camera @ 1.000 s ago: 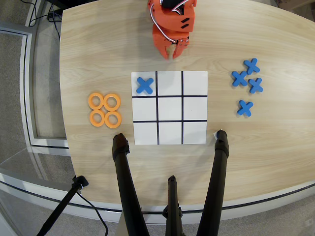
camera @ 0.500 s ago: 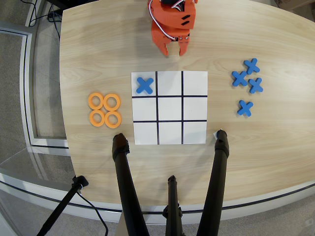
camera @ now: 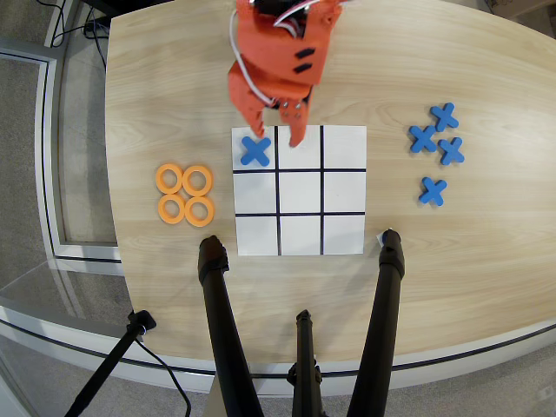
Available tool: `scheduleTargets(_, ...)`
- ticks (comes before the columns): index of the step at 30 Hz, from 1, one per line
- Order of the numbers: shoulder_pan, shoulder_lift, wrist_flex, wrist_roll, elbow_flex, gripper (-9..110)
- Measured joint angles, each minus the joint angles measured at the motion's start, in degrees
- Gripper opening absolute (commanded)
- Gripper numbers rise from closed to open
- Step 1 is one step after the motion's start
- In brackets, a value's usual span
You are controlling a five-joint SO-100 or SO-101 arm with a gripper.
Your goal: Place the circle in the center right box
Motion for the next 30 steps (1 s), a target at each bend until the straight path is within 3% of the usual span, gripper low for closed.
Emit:
scheduleTargets(12,9.8,-25.9,-16.3,-3.3,-7.0,21)
scheduleTargets(30,18.0,-54.7,-20.0,-7.1,-24.8,21)
